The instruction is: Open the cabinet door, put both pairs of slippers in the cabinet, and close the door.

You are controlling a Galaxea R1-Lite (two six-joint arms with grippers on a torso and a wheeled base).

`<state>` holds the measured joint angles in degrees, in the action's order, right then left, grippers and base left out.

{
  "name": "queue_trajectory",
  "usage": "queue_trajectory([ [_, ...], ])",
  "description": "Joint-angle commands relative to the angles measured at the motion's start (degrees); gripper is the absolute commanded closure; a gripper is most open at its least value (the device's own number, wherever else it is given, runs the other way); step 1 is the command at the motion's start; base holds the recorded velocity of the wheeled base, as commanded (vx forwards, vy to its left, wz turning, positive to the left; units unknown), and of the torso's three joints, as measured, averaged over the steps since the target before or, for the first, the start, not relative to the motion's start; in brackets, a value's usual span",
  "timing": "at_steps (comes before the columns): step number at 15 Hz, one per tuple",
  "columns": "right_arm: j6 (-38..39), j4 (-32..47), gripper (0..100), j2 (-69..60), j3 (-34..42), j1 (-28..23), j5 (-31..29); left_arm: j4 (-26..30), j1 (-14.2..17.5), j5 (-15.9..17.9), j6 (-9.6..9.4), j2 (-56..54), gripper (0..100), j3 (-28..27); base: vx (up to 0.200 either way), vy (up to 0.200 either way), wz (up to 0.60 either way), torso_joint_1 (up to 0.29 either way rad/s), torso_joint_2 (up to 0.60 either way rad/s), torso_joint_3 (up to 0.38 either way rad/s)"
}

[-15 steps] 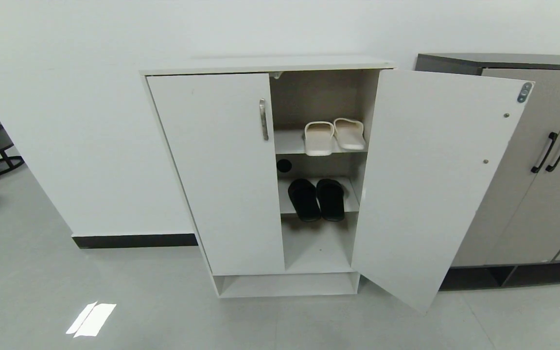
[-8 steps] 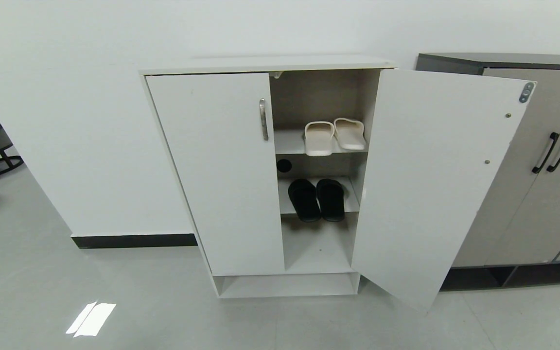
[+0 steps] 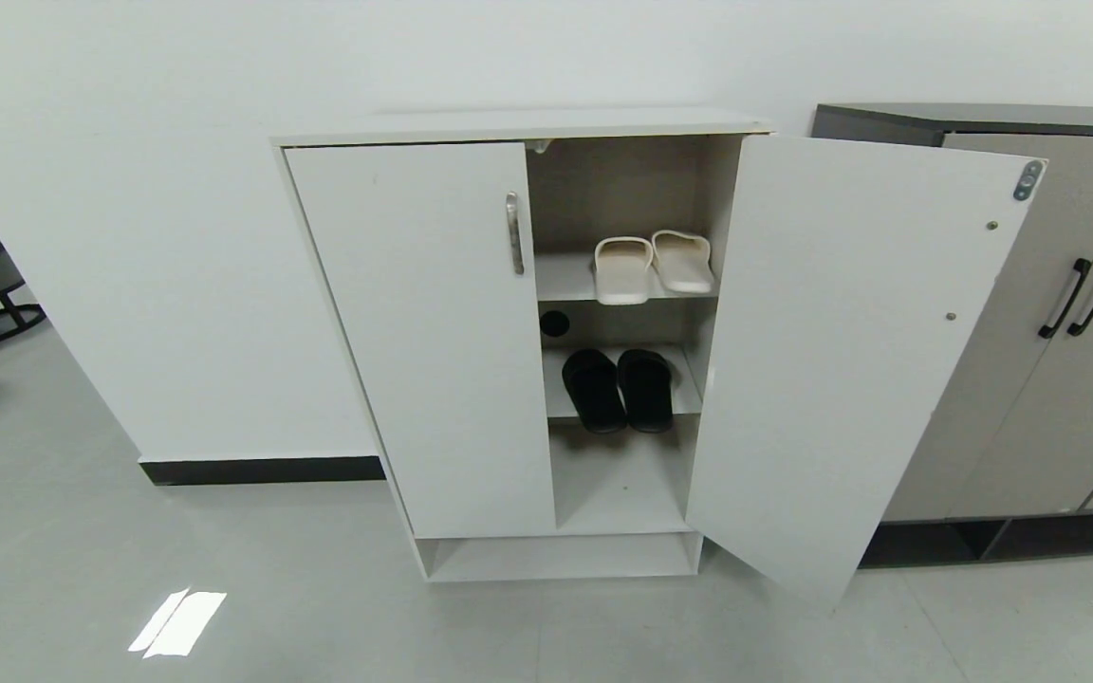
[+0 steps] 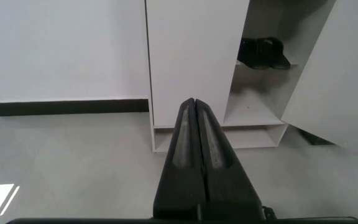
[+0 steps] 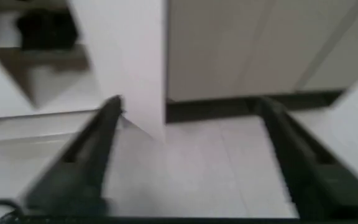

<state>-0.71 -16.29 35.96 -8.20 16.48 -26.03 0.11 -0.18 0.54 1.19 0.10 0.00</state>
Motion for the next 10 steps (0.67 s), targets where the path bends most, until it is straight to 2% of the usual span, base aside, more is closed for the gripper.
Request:
queue_trajectory([
  [1, 0.09, -0.41, 100, -7.57, 3.46, -5.93, 0.8, -0.02, 0.01, -0.01, 0.04, 0.08, 100, 0.0, 0.0, 0.0, 0.0, 0.0, 0.0, 0.0],
  [4, 0.09, 4.95, 100, -13.29, 3.63, -6.73, 0.36, 0.07, 0.01, -0.01, -0.05, 0.08, 100, 0.0, 0.0, 0.0, 0.0, 0.0, 0.0, 0.0],
  [6, 0.53, 10.49, 100, -15.75, 4.07, -11.03, 0.54, -0.02, 0.01, -0.01, -0.14, 0.08, 100, 0.0, 0.0, 0.0, 0.0, 0.0, 0.0, 0.0],
  [7, 0.97, 11.63, 100, -16.45, 4.34, -11.38, 0.8, -0.02, 0.01, -0.01, -0.14, 0.08, 100, 0.0, 0.0, 0.0, 0.0, 0.0, 0.0, 0.0],
  [9, 1.41, 16.81, 100, -19.7, 4.6, -11.03, 2.21, -0.02, 0.01, -0.01, -0.23, 0.08, 100, 0.0, 0.0, 0.0, 0.0, 0.0, 0.0, 0.0],
  [10, 1.76, 18.48, 100, -21.2, 5.04, -11.03, 5.2, -0.02, 0.01, -0.01, -0.23, 0.08, 100, 0.0, 0.0, 0.0, 0.0, 0.0, 0.0, 0.0],
])
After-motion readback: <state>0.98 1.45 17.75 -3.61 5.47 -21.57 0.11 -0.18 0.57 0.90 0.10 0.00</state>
